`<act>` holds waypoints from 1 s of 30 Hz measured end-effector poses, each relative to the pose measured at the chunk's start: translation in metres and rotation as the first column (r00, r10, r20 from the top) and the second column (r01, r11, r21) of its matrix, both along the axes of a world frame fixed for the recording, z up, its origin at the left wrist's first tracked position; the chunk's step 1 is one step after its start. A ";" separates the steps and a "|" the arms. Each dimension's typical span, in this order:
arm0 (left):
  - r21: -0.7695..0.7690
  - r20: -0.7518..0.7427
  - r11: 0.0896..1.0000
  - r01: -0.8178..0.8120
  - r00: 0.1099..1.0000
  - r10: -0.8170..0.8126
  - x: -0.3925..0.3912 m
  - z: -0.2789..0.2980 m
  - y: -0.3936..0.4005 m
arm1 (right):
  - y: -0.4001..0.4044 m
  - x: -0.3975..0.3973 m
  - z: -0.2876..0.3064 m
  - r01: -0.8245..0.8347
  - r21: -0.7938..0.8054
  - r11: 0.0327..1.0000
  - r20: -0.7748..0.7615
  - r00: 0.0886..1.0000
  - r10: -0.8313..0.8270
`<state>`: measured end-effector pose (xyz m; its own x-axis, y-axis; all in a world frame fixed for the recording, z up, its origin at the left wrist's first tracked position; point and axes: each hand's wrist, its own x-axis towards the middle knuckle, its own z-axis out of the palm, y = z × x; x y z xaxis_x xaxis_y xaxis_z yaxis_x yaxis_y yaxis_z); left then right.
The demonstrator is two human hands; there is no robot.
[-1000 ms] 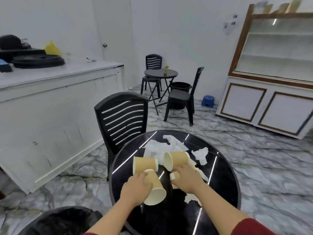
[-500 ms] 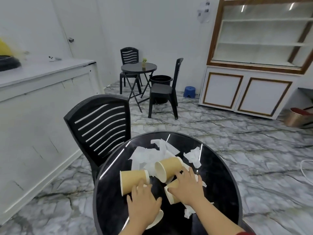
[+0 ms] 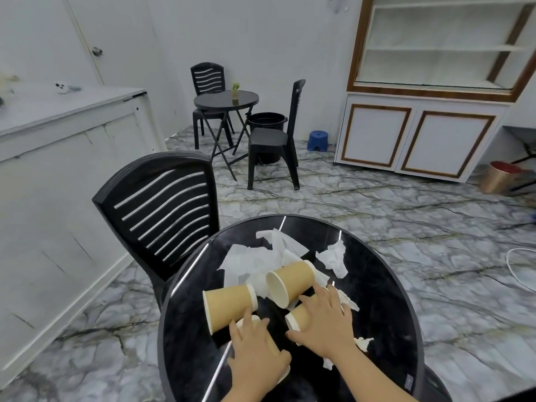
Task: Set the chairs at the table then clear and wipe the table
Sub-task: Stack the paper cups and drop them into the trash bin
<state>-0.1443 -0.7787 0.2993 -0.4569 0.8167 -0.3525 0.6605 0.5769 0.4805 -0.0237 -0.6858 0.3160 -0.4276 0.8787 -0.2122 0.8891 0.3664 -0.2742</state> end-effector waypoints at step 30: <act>0.521 0.055 0.813 -0.261 0.960 0.273 -0.054 0.037 -0.114 | -0.062 -0.064 0.049 -0.331 0.293 0.897 -0.139 0.913 0.383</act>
